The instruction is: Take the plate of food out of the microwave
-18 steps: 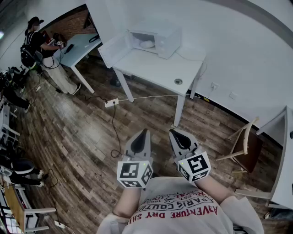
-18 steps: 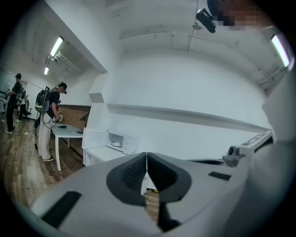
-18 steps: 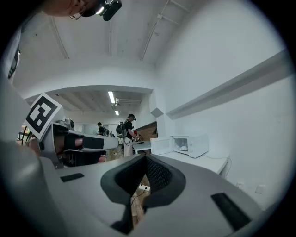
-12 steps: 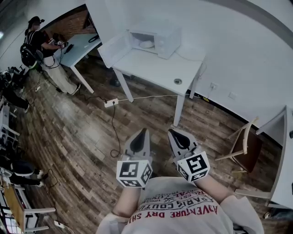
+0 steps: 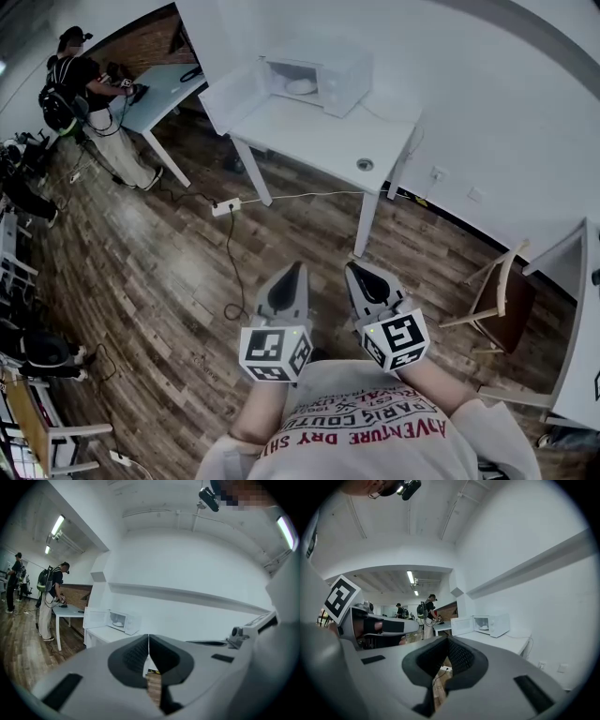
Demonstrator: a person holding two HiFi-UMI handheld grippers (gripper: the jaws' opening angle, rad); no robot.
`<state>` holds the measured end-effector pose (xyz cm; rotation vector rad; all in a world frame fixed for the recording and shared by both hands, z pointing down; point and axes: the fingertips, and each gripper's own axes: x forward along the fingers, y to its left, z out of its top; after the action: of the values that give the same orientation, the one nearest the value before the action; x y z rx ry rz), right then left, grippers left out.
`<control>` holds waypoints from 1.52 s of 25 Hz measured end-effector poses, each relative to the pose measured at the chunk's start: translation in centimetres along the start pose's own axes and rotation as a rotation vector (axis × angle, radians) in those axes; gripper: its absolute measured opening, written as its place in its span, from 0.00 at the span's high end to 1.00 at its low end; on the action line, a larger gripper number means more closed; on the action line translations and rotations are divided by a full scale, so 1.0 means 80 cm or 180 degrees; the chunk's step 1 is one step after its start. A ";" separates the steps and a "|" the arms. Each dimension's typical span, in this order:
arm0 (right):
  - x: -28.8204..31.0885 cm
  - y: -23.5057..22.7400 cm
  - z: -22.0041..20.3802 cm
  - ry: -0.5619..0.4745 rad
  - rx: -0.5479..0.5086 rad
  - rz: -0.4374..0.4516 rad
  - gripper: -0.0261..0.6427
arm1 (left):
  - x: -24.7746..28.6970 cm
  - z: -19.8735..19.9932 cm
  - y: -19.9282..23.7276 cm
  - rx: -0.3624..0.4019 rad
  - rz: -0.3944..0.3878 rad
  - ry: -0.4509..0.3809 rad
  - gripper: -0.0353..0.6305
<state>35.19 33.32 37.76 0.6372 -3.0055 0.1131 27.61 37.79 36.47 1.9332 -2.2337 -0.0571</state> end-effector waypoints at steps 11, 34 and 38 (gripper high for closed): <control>0.081 -0.018 0.008 0.0053 -0.0053 -0.0094 0.95 | 0.061 -0.001 0.063 -0.0122 -0.0027 0.0104 0.94; 0.488 -0.035 0.042 0.0108 0.0087 -0.0569 0.95 | 0.302 0.081 0.395 0.0030 -0.0502 0.0300 0.94; 0.527 -0.046 0.034 0.0199 0.0109 -0.0600 0.95 | 0.331 0.070 0.418 -0.0040 -0.0510 0.0362 0.94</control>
<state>-1.87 12.78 38.63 0.8982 -2.8718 0.1710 -9.54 16.22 39.07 2.0505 -2.0001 0.0163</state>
